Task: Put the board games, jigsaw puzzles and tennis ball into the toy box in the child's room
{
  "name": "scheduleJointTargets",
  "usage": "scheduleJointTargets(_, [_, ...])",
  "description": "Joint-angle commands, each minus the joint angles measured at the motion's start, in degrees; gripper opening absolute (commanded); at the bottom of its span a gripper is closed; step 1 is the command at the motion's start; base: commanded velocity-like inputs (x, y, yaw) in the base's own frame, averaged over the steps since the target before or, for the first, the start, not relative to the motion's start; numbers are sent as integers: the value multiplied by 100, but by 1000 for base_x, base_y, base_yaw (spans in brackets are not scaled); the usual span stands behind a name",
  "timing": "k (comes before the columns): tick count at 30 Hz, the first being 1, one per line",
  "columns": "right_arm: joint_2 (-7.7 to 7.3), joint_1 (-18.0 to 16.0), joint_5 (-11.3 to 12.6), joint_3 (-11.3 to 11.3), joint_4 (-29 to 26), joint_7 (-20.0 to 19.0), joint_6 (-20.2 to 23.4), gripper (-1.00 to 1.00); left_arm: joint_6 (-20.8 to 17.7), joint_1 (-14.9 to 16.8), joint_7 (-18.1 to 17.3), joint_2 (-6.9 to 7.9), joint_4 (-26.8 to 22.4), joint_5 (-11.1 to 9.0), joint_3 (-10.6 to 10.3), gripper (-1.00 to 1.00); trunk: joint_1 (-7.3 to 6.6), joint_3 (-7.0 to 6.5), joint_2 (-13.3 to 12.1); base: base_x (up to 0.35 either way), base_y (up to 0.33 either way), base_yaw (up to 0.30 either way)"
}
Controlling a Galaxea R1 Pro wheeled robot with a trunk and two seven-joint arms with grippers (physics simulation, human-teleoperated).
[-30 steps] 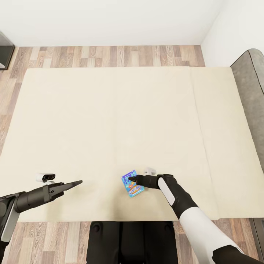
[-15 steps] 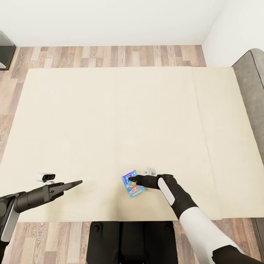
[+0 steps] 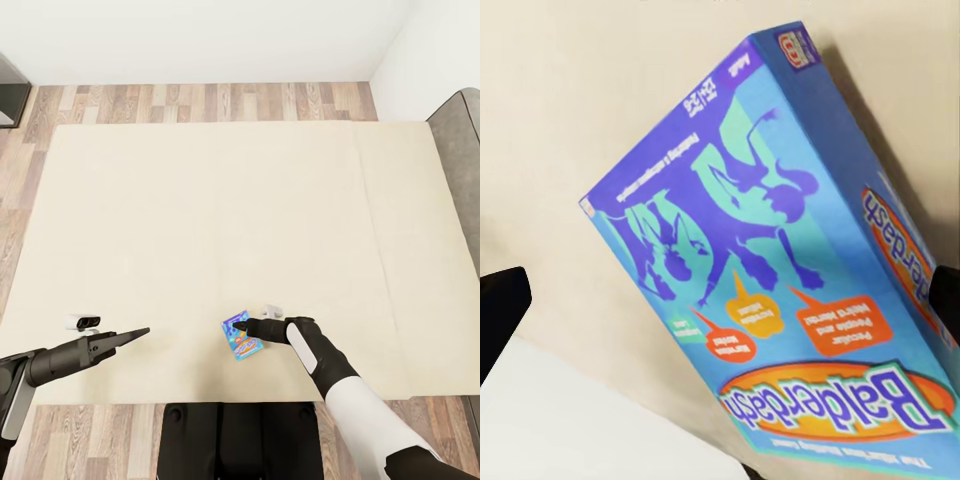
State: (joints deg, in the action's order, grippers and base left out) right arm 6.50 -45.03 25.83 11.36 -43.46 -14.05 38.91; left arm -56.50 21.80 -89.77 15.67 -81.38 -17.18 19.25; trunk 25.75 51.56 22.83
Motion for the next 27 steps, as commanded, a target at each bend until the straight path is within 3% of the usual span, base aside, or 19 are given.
scheduleJointTargets(1, [0,-3,-7,-2,-4,-13,24,100,-61,1,-23,0,-1,4,0,100,3,6,9,0,14,0])
scheduleJointTargets(27, [5,3,-7,-2,-4,-13,27,100,-60,0,-23,-2,-1,4,0,100,3,6,9,0,57,0])
